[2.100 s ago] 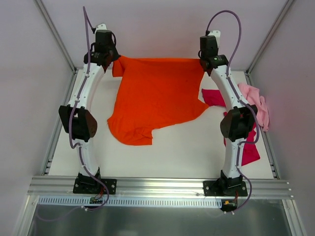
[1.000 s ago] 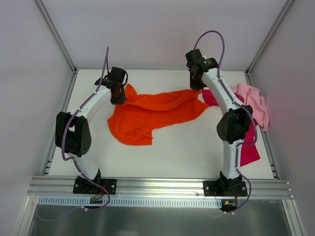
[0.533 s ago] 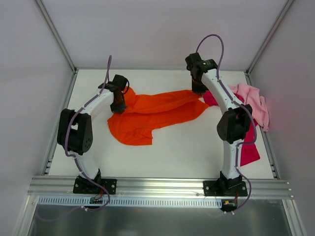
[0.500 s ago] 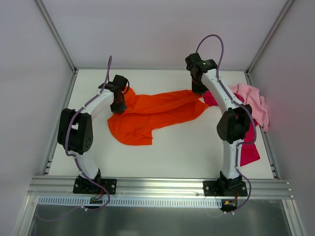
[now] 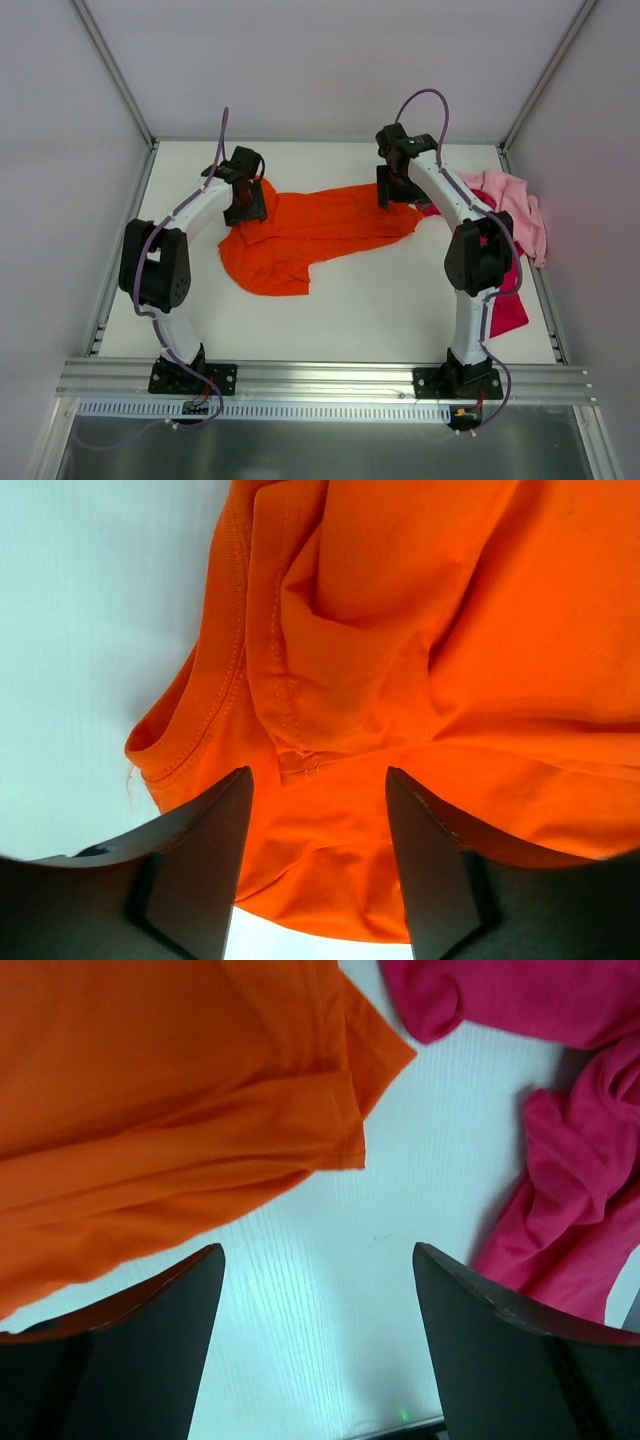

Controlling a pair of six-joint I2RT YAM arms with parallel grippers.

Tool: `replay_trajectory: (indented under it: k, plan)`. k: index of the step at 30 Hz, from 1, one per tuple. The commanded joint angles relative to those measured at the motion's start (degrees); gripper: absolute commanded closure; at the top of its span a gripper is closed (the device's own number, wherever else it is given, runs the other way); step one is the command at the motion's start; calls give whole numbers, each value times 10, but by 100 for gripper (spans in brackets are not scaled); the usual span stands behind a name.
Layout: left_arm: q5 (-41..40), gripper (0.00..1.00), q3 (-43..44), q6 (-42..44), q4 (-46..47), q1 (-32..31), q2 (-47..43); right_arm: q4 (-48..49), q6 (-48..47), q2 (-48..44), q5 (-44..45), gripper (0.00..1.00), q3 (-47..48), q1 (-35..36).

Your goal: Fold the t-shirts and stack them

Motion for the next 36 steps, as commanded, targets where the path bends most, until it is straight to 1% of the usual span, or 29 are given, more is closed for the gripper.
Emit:
replay_trajectory:
  k: [1, 2, 3, 4, 6, 7, 8, 13, 15, 18, 21, 23, 27, 29, 30, 31, 32, 34, 36]
  plan:
    - [22, 43, 21, 6, 2, -8, -28, 6, 21, -61, -12, 20, -37, -2]
    - [24, 37, 18, 7, 5, -9, -34, 6, 27, -78, -14, 21, -61, -1]
    - [23, 35, 17, 8, 7, -11, -41, 7, 32, -86, -13, 22, -75, 0]
    - [22, 34, 16, 12, 8, -14, -41, 9, 40, -92, -8, 24, -85, 1]
    - [23, 33, 11, 12, 11, -13, -30, 21, 42, -100, 2, 25, -112, 1]
    - [24, 33, 10, 10, 10, -14, -25, 18, 49, -97, 9, 28, -111, 1]
    - [25, 32, 8, 8, 10, -15, -17, 7, 54, -87, 20, 29, -107, 1]
    - [42, 29, -12, -5, -2, -15, -38, 5, 70, -82, 43, 28, -124, 1]
    - [42, 28, -12, -14, -32, -15, -51, 4, 78, -80, 47, 27, -126, -1]
    - [75, 24, -40, -10, -34, -18, -78, 12, 85, -84, 35, 27, -131, -3]
    - [96, 23, -57, -8, -36, -36, -93, 25, 91, -73, 21, 27, -133, -3]
    - [118, 23, -65, -11, -29, -52, -96, 28, 91, -47, 12, 27, -119, -6]
    - [121, 23, -61, -12, -28, -87, -80, 28, 110, -7, -36, 28, -90, -29]
    - [142, 23, -64, -14, -19, -93, -65, 39, 116, 10, -55, 28, -81, -41]
    - [155, 23, -64, -15, -17, -96, -53, 50, 116, 17, -83, 28, -77, -43]
    - [164, 23, -63, -16, -13, -99, -50, 46, 115, 40, -94, 28, -66, -44]
    - [171, 23, -62, -11, -13, -102, -46, 35, 113, 54, -97, 28, -23, -45]
    - [171, 24, -58, -5, -18, -111, -48, 8, 106, 79, -96, 29, 24, -45]
    - [177, 23, -60, -2, -19, -113, -55, 9, 100, 75, -90, 29, 27, -45]
